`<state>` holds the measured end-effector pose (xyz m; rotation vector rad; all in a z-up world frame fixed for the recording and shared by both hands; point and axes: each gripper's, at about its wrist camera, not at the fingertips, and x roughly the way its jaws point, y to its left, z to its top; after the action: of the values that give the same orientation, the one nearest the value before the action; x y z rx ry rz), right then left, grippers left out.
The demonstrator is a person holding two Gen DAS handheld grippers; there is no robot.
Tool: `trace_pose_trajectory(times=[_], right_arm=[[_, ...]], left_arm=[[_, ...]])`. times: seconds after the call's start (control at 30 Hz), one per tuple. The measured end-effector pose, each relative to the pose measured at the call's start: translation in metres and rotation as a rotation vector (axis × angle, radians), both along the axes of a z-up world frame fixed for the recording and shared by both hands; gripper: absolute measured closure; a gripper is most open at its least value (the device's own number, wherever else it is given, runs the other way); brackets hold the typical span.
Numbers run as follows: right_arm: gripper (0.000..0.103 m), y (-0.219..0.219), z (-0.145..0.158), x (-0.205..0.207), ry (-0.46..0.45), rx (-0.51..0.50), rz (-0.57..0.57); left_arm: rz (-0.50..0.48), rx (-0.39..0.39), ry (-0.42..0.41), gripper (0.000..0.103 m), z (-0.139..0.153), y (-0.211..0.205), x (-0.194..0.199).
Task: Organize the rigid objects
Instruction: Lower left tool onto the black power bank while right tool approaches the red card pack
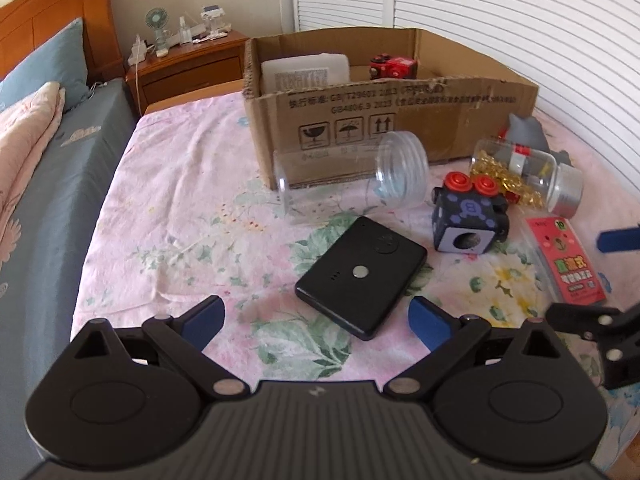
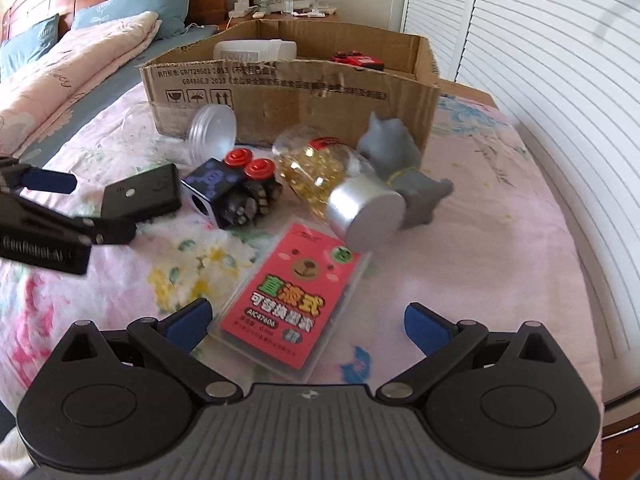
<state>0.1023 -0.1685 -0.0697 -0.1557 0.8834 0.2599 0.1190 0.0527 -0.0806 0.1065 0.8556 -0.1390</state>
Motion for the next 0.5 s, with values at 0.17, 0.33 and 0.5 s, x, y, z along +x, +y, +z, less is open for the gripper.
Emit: trace_pose_trajectory(times=[0.17,0.33,0.5], right_arm=[[0.000,-0.019,0.000,-0.009,0.005,0.001,-0.042],[0.000,-0.039,0.001,-0.016,0.009,0.003,-0.104],[0.000,-0.057,0.001,-0.013,0.008,-0.006,-0.182]], left_arm=[[0.026,-0.002,0.007,0.004,0.000,0.011,-0.002],[0.061,0.004,0.007,0.004,0.000,0.027,-0.004],[0.154,0.001,0.012,0.002,-0.002,0.046,0.002]])
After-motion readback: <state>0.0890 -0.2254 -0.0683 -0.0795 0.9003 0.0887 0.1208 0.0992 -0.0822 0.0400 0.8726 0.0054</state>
